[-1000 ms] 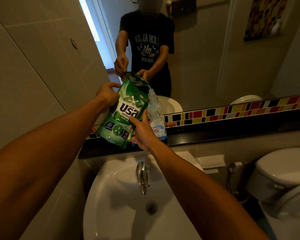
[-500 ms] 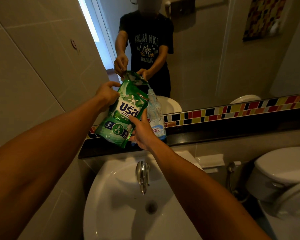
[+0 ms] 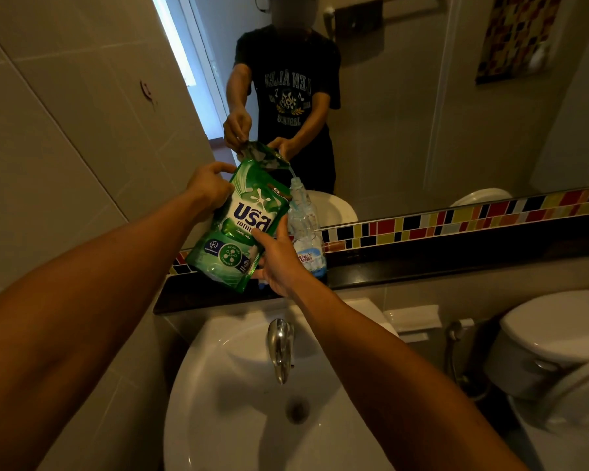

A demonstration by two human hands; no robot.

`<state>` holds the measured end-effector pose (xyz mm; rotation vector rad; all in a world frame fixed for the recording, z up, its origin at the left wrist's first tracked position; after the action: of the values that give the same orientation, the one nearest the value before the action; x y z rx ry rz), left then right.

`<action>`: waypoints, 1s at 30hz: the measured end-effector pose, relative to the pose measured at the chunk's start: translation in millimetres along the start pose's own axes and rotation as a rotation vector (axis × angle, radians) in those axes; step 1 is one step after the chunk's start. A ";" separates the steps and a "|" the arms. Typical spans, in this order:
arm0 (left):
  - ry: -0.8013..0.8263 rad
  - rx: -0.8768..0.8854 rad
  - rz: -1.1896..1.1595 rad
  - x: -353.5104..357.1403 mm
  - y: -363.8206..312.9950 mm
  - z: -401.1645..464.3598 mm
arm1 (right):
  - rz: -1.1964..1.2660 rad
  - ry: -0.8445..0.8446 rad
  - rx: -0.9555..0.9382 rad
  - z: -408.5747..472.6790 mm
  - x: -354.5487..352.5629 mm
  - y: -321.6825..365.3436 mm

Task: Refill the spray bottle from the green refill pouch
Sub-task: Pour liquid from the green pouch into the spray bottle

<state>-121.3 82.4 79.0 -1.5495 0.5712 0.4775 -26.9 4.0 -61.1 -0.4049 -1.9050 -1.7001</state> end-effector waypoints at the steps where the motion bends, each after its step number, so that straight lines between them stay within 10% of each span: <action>1: 0.001 0.000 0.001 -0.1 0.2 0.2 | 0.002 0.000 0.002 0.2 0.3 0.0; 30: 0.007 0.001 0.003 0.0 -1.3 8.9 | -0.004 -0.010 -0.008 0.5 0.2 3.9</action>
<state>-120.1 91.3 79.5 -1.5504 0.5785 0.4741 -25.1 5.1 -57.9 -0.4133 -1.9078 -1.7116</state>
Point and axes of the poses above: each hand's wrist, its own z-axis towards the middle knuckle, its own x-axis out of the palm, y = z × x, the point moved 8 cm from there along z, towards the middle knuckle, and after that the axes turned 6 degrees about y, right-handed, at the moved point
